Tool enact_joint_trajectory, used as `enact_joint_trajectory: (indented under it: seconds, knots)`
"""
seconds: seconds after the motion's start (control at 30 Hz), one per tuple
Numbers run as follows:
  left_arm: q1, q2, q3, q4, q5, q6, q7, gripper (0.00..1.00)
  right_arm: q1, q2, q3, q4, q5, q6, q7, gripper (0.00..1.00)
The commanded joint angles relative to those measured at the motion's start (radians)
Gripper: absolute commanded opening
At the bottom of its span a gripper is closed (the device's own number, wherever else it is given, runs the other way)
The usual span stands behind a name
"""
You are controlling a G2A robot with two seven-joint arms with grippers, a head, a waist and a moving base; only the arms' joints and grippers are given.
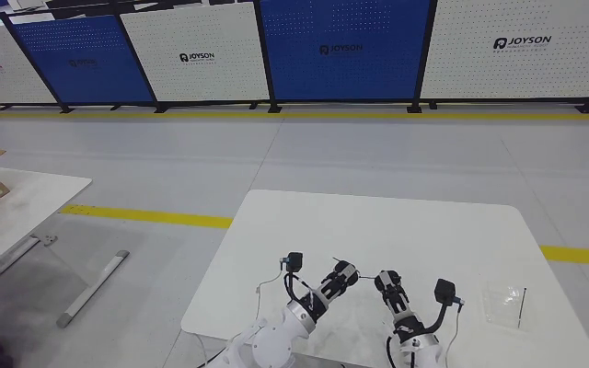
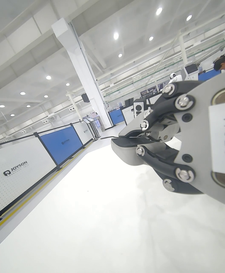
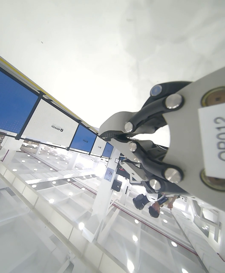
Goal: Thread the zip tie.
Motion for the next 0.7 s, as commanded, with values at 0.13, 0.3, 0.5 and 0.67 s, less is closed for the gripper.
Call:
enact_joint_trajectory:
  seconds: [0.13,0.3,0.5,0.67]
  knots:
    - [-0.002,-0.001,0.004,0.001,0.022,0.012,0.006,0.0,-0.002,-0.001,0.006,-0.001,-0.001,0.001,-0.01,0.0]
    - [-0.006,-0.005,0.009,0.0,0.041,0.032,0.039,0.0,-0.002,-0.002,0.012,0.001,-0.007,0.007,-0.014,0.0]
    - [-0.01,-0.01,0.022,-0.001,0.061,0.05,0.06,0.12,-0.01,-0.002,0.017,-0.014,-0.03,0.013,-0.023,0.0]
    - [-0.021,-0.015,0.031,0.01,0.057,0.057,0.063,0.21,-0.011,-0.002,0.019,-0.022,-0.046,0.032,-0.027,0.0]
